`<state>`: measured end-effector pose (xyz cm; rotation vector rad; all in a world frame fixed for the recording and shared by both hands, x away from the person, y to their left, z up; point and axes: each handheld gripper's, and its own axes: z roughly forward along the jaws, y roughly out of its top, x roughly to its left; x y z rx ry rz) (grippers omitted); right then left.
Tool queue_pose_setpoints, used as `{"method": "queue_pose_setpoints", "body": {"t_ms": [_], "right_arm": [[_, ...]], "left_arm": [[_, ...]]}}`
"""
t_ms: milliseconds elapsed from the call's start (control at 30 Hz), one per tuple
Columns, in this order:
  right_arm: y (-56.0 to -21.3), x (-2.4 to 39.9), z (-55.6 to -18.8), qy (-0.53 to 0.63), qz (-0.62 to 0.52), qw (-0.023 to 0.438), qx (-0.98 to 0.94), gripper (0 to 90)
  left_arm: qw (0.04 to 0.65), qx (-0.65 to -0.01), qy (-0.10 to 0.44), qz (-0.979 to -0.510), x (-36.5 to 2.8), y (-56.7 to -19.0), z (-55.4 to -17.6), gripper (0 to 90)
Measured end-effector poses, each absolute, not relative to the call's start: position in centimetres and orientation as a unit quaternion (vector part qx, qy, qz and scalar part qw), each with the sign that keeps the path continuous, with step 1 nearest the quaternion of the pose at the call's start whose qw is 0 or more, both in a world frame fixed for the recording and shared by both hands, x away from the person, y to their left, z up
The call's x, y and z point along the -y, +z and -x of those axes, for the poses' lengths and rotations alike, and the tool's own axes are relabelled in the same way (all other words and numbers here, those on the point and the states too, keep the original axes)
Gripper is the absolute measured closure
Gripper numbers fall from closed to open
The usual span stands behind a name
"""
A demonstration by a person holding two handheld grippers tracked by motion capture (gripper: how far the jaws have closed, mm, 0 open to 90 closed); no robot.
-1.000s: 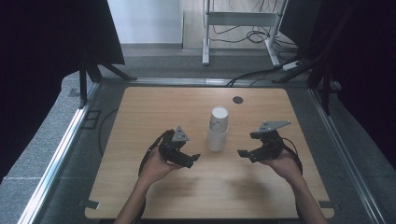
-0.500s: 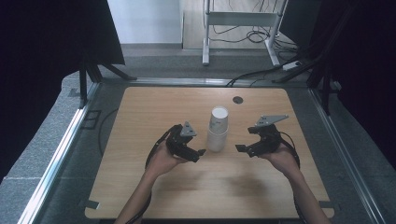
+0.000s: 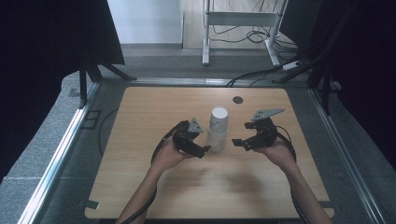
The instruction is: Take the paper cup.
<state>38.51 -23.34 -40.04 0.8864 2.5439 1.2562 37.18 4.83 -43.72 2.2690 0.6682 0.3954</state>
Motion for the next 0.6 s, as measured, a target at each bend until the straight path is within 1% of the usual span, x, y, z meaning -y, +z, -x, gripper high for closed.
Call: {"method": "queue_pose_setpoints", "body": {"t_ms": [233, 600], "right_arm": [[-39.8, 22.6, -39.1, 0.422, -0.287, 0.082, -0.856, 4.7], [-39.5, 21.6, -40.1, 0.419, -0.279, 0.083, -0.86, 5.3]], "left_arm": [[0.364, -0.256, 0.155, -0.882, -4.1, -43.6, -37.9, 7.4], [0.366, -0.253, 0.154, -0.882, -3.3, -43.6, -38.9, 8.4]]}}
